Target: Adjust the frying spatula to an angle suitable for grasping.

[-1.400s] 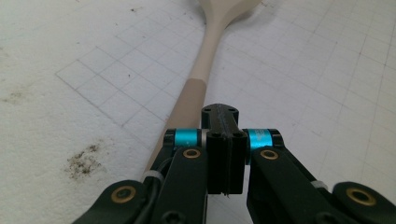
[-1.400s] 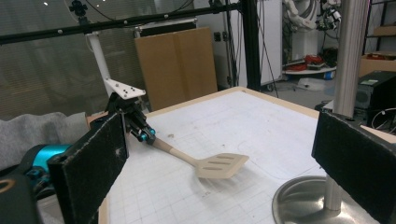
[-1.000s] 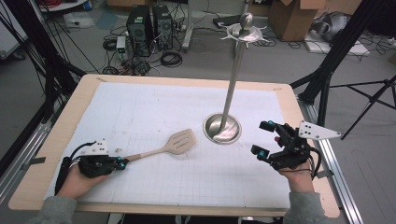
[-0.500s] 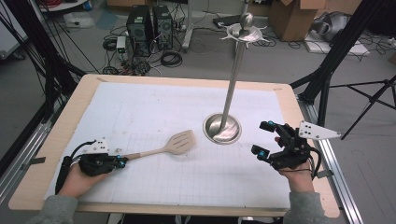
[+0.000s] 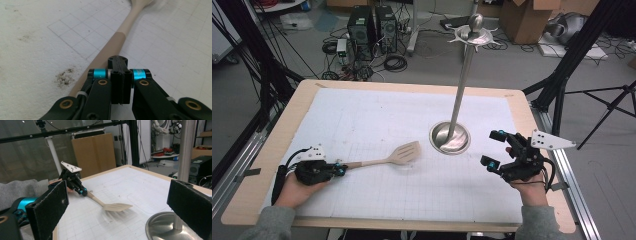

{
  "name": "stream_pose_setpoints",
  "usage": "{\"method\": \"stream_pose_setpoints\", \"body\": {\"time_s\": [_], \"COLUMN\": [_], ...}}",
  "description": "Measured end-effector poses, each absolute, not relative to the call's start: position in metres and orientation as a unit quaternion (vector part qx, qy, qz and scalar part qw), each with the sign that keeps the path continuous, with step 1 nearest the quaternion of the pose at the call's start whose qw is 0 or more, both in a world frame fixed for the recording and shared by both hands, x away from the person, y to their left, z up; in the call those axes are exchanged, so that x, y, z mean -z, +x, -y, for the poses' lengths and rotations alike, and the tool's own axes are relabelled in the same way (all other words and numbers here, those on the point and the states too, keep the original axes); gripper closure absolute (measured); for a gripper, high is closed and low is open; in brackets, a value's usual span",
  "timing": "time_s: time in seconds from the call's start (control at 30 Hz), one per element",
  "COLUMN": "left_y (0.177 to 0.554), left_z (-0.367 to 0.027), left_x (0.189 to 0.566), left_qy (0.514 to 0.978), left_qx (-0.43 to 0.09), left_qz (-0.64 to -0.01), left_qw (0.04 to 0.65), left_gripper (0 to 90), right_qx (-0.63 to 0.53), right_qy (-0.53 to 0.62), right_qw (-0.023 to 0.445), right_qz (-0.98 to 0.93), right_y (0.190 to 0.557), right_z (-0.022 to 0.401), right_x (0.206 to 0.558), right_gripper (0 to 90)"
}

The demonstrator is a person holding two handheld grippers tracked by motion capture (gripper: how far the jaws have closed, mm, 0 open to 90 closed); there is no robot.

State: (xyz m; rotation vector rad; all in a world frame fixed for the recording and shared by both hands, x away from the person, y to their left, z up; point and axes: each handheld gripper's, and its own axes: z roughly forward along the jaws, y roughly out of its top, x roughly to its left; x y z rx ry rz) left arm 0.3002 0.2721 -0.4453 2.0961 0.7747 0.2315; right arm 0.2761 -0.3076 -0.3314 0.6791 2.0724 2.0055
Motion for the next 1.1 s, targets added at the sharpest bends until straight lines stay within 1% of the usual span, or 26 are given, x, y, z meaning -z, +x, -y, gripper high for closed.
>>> {"method": "stream_pose_setpoints", "body": {"time_s": [0.73,0.93,1.0,1.1], "left_y": [0.322,0.329,0.334,0.340], "left_z": [-0.274,-0.276,-0.275,-0.276], "left_x": [0.447,0.449,0.446,0.448], "left_qy": [0.816,0.811,0.821,0.819], "left_qx": [-0.119,-0.121,-0.122,-0.117], "left_qz": [-0.350,-0.353,-0.346,-0.344], "left_qw": [0.445,0.451,0.438,0.445], "left_gripper": [89.7,89.7,89.7,89.7], "right_qx": [-0.665,-0.664,-0.663,-0.662], "right_qy": [0.233,0.236,0.238,0.238], "right_qw": [0.087,0.088,0.088,0.089], "right_qz": [-0.704,-0.704,-0.704,-0.705], "right_y": [0.276,0.274,0.274,0.274], "right_z": [0.305,0.307,0.308,0.308], "right_x": [0.335,0.336,0.336,0.337], "right_gripper": [2.5,2.5,2.5,2.5]}}
